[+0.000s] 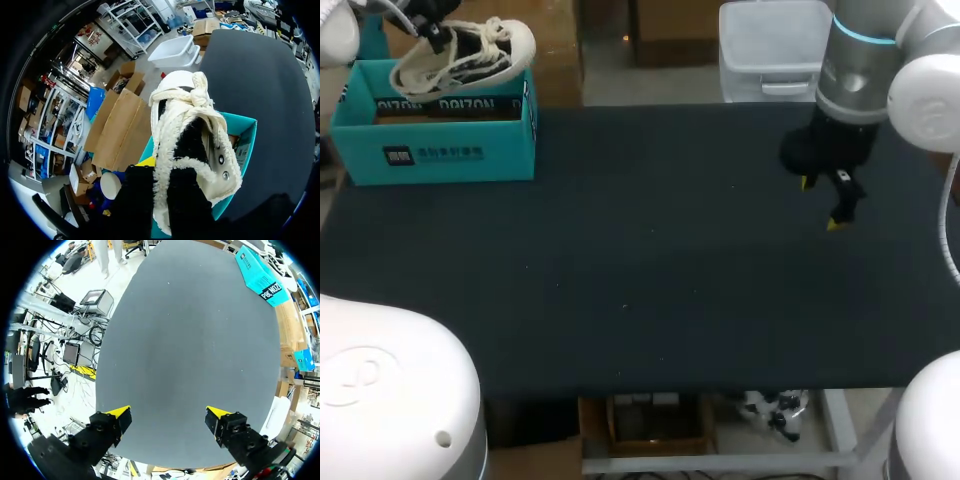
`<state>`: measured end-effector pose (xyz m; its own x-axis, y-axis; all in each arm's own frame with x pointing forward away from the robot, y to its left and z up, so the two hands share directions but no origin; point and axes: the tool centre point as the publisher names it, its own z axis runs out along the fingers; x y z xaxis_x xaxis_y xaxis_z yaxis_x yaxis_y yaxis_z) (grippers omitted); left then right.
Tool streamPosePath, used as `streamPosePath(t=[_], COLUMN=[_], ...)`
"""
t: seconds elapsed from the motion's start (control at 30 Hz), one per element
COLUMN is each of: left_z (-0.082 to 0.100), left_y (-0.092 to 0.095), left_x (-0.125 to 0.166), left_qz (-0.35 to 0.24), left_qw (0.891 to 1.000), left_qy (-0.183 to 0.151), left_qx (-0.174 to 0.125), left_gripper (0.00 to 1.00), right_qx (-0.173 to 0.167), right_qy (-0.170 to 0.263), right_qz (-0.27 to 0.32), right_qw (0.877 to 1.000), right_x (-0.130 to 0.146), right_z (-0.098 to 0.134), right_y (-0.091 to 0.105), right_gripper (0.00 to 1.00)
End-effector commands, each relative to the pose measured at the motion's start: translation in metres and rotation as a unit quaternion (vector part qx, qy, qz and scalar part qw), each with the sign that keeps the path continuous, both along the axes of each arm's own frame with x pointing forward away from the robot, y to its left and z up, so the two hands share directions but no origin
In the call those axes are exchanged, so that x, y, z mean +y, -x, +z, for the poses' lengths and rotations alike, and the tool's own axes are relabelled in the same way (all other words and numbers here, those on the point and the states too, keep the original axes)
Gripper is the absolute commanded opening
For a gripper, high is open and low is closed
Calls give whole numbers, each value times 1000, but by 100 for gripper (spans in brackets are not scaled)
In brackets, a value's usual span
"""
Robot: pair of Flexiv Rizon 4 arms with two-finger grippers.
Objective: Open the shoe tongue, take the insole out of the shoe, put the insole back into the shoe, and pack the shoe into the shoebox
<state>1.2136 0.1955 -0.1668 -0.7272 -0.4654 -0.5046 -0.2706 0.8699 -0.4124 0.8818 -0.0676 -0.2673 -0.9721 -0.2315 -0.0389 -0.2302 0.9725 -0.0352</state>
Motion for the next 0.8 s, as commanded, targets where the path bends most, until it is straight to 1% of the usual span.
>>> streamPosePath(t=[0.03, 0.1, 0.2, 0.43, 0.47, 0.67, 0.8], left_z=[-15, -22, -34, -51, -58, -87, -100], left_y=[7, 10, 12, 11, 9, -4, -12], left_x=[18, 26, 35, 50, 51, 50, 50], left_qz=[-7, -3, -1, 2, 8, 15, 23], left_qw=[1000, 1000, 1000, 1000, 1000, 999, 998], left_qy=[8, 3, -1, -8, -16, -27, -30], left_qx=[-6, -9, -5, 4, 7, 35, 48], left_gripper=[0, 0, 0, 0, 0, 0, 0], right_qx=[0, 0, 0, 0, 0, 0, 0], right_qy=[0, 0, 0, 0, 0, 0, 0], right_qz=[0, 0, 0, 0, 0, 0, 0], right_qw=[1000, 1000, 1000, 1000, 1000, 1000, 1000], right_x=[0, 0, 0, 0, 0, 0, 0], right_z=[0, 0, 0, 0, 0, 0, 0], right_y=[1, 1, 1, 1, 1, 1, 1], right_gripper=[100, 100, 100, 100, 100, 100, 100])
